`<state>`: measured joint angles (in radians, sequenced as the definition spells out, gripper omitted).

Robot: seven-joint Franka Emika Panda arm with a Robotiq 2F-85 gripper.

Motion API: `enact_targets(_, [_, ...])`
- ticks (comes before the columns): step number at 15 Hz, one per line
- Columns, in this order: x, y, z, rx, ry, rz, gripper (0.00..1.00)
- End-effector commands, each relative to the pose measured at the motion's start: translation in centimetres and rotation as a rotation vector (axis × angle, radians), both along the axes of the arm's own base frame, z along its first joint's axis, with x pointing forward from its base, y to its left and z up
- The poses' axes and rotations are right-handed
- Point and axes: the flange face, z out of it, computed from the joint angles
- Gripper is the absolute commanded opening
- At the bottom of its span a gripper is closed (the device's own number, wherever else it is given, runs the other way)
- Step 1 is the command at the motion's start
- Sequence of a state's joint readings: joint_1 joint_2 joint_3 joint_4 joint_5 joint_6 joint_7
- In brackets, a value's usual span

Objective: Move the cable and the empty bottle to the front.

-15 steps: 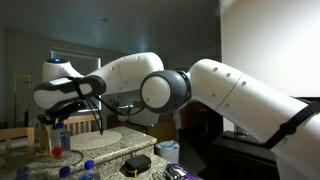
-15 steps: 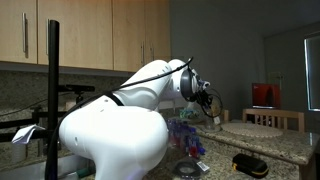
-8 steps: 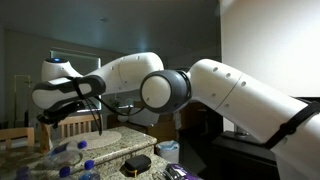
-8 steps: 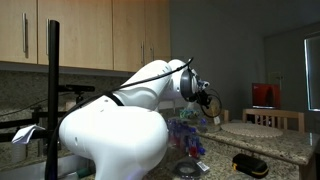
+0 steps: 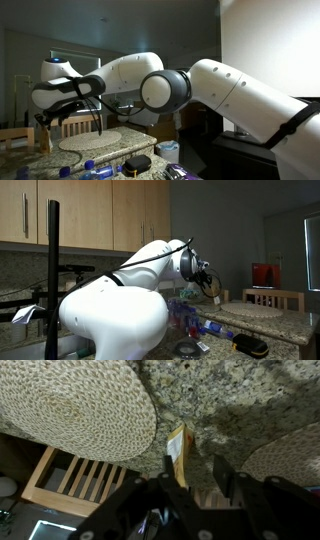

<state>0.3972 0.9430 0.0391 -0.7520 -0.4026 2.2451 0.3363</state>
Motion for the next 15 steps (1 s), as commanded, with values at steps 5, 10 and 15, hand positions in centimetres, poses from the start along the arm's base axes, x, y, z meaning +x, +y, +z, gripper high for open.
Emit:
enact_targets(5, [-0.7, -0.7, 1.2, -0.006, 0.017, -0.011, 1.0])
enact_targets(10, [-1.5, -2.1, 2.3, -0.053, 0.078, -0.021, 1.0])
enact_targets(15, [-4.9, -4.4, 4.2, -0.107, 0.206, -0.072, 1.0])
